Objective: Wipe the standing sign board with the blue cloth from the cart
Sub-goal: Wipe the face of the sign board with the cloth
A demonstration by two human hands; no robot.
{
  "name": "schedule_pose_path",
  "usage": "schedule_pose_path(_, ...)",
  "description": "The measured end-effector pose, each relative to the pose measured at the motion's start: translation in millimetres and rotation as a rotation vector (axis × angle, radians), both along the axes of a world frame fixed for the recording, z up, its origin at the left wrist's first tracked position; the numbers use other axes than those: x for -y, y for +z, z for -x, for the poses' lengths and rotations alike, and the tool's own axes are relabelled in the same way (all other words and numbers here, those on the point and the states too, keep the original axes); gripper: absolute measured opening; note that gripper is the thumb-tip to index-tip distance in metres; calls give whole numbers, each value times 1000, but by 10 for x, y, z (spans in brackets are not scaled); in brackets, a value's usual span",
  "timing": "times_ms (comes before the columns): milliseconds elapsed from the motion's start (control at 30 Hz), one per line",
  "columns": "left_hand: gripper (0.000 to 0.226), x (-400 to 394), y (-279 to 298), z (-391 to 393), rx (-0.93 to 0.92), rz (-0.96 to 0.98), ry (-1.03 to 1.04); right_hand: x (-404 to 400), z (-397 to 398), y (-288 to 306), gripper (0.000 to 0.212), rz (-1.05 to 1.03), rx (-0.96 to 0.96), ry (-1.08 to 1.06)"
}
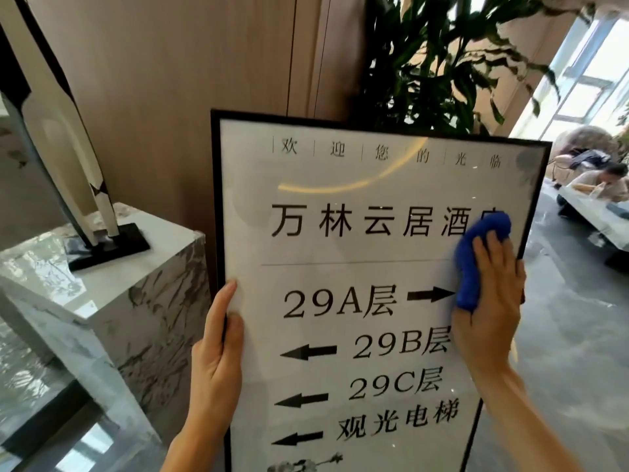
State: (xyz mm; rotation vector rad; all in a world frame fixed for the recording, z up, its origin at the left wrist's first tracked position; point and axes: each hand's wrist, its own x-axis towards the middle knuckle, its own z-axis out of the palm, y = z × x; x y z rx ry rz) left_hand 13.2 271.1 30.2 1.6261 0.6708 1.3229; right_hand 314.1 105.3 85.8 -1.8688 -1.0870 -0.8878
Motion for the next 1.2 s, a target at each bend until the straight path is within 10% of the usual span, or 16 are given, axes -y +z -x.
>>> schedule_pose_path(300,36,14,-144,42,-16,-77,38,-323,491,-193,71,-190,-140,-32)
schedule_pose_path(667,38,-41,-226,42,36,-181,35,-859,2179,-1051,73,93,141,43)
schedule_pose_path(900,43,-63,-246,35,36,-208,6,-307,1529,-1238,73,227,318,166)
schedule_pose_path(1200,47,145,-611,124,-67,-193,49,289,70,-903,65,42,71,-95)
